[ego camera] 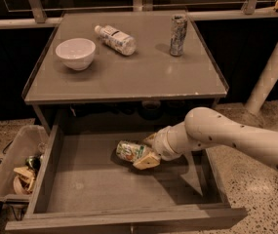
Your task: Place 7up can into top drawer
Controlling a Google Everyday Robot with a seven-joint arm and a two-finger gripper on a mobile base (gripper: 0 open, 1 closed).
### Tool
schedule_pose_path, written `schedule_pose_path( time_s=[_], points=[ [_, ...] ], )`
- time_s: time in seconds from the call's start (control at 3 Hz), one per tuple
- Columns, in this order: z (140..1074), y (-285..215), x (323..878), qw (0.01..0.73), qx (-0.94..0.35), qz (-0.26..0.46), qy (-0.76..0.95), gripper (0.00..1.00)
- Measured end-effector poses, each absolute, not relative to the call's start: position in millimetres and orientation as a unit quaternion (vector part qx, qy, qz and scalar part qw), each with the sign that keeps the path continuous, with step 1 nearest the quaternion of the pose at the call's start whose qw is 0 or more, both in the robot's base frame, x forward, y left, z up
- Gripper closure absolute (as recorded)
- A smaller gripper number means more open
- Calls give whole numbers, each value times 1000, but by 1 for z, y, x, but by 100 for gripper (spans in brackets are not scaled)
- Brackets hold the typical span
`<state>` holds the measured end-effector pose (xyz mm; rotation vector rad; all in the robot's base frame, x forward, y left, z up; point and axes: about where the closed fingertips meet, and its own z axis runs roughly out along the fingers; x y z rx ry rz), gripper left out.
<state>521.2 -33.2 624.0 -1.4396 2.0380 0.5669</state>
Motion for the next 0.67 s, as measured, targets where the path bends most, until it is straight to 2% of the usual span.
schedule_pose_path(
  time_s=[0.33,0.67],
  points=[
    [624,-33,521,287,-539,212,763,0],
    [624,-33,521,287,-539,212,763,0]
  ],
)
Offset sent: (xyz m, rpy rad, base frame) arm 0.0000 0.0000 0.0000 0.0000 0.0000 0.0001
